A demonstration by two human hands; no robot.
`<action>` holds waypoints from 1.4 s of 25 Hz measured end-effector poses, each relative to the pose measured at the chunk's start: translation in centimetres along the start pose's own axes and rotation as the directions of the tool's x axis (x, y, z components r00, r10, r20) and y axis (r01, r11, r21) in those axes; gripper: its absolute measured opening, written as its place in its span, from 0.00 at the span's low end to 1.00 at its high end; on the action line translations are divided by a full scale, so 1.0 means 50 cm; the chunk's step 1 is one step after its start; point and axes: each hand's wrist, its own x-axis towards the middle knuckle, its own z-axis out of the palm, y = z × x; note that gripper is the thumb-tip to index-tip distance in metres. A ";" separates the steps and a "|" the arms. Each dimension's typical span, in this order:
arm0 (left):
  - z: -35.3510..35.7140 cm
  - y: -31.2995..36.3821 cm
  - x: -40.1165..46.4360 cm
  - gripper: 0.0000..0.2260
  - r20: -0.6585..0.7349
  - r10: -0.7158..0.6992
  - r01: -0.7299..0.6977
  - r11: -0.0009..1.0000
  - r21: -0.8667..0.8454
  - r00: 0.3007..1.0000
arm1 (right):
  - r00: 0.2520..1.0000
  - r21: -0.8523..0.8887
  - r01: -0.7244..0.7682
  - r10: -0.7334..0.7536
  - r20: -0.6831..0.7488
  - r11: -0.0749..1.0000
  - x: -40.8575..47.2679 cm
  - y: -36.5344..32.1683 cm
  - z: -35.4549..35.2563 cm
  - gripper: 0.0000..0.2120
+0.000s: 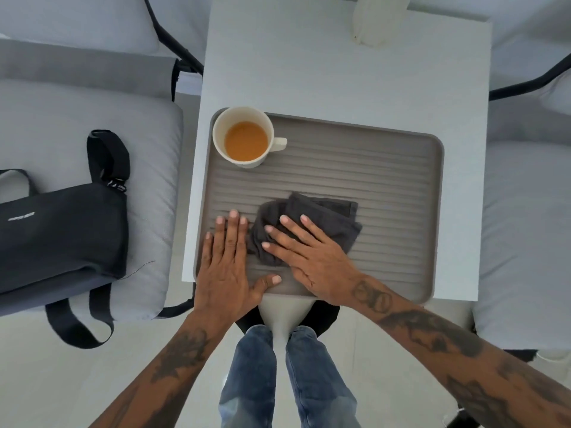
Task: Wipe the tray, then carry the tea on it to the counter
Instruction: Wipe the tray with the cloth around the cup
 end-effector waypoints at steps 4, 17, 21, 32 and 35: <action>-0.003 0.001 -0.002 0.51 0.000 -0.001 0.001 1.000 -0.014 1.000 | 0.986 -0.116 0.086 -0.068 0.155 0.989 -0.185 0.068 -0.017 0.31; -0.003 0.005 -0.003 0.49 0.008 0.004 -0.004 1.000 -0.015 1.000 | 0.991 -0.054 0.067 -0.061 0.118 0.996 -0.102 -0.007 -0.002 0.30; -0.018 -0.005 0.002 0.54 0.080 0.008 -0.005 0.999 -0.035 0.997 | 0.981 -0.125 0.062 -0.037 0.192 0.990 -0.192 0.046 -0.018 0.33; -0.050 -0.003 0.005 0.52 0.127 0.009 0.006 0.993 -0.115 0.992 | 0.984 -0.170 0.072 -0.042 0.172 0.983 -0.178 0.038 -0.022 0.28; -0.115 -0.057 0.037 0.49 0.252 0.149 -0.136 0.988 -0.068 0.956 | 0.987 -0.141 0.110 -0.091 0.131 0.984 -0.104 -0.002 -0.014 0.28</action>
